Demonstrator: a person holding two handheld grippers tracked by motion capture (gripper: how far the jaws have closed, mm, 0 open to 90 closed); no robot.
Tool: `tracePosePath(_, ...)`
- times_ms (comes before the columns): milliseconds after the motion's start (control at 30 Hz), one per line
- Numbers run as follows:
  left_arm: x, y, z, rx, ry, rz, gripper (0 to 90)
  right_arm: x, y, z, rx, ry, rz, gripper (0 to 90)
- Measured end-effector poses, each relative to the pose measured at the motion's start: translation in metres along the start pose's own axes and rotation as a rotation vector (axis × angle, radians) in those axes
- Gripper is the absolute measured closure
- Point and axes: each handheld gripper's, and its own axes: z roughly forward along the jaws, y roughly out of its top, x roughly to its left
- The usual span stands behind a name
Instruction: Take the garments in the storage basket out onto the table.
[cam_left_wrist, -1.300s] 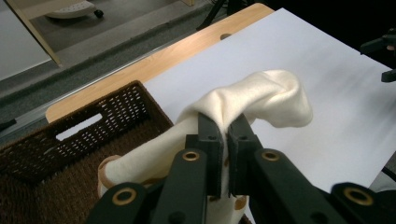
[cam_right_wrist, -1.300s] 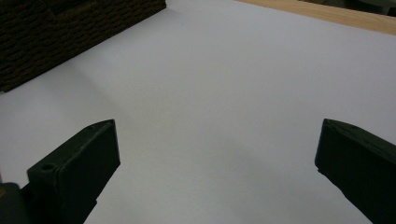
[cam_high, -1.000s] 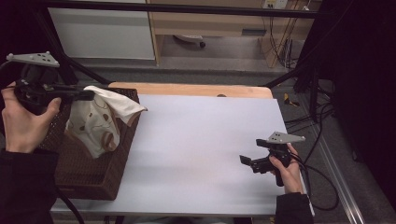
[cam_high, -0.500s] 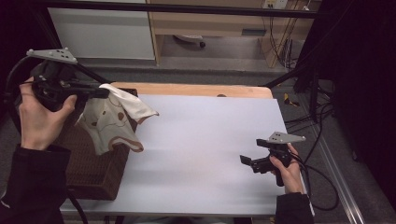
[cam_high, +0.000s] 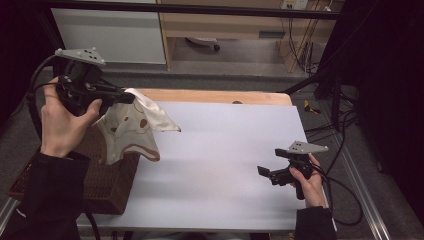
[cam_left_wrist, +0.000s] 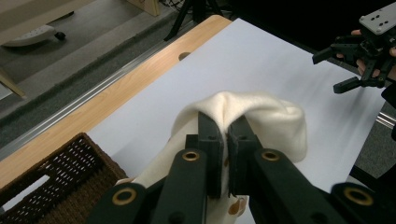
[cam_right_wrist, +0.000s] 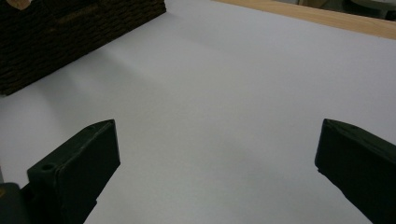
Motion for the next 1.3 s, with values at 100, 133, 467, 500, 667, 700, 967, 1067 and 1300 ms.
tracePosePath(100,-0.004,0.005,0.003,-0.002,-0.01,0.007,86.1,0.0,0.0,0.0,0.0,0.0,0.0,0.5)
tracePosePath(133,-0.005,0.006,0.005,-0.006,-0.014,0.008,86.1,0.0,0.0,0.0,0.001,0.0,0.002,0.5)
tracePosePath(467,-0.017,0.018,0.018,-0.015,-0.05,0.035,86.0,0.0,0.0,0.0,0.003,0.003,0.001,0.4)
tracePosePath(500,-0.017,0.018,0.018,-0.015,-0.05,0.035,86.0,0.0,0.0,0.0,0.003,0.003,0.001,0.4)
tracePosePath(667,-0.026,0.021,0.032,-0.003,-0.064,0.05,86.0,0.0,0.0,-0.001,0.001,0.002,-0.001,0.4)
tracePosePath(700,-0.027,0.021,0.036,0.001,-0.066,0.052,86.0,0.0,0.0,-0.001,0.001,0.003,0.001,0.5)
tracePosePath(967,-0.032,0.018,0.055,0.033,-0.08,0.059,86.0,0.0,0.0,-0.001,0.001,0.002,-0.001,0.4)
tracePosePath(1067,-0.035,0.016,0.068,0.048,-0.092,0.063,86.0,0.0,0.0,0.0,0.001,0.003,-0.002,0.5)
tracePosePath(1300,-0.039,0.012,0.087,0.066,-0.111,0.067,86.0,0.0,0.0,0.0,0.003,0.004,-0.003,0.4)
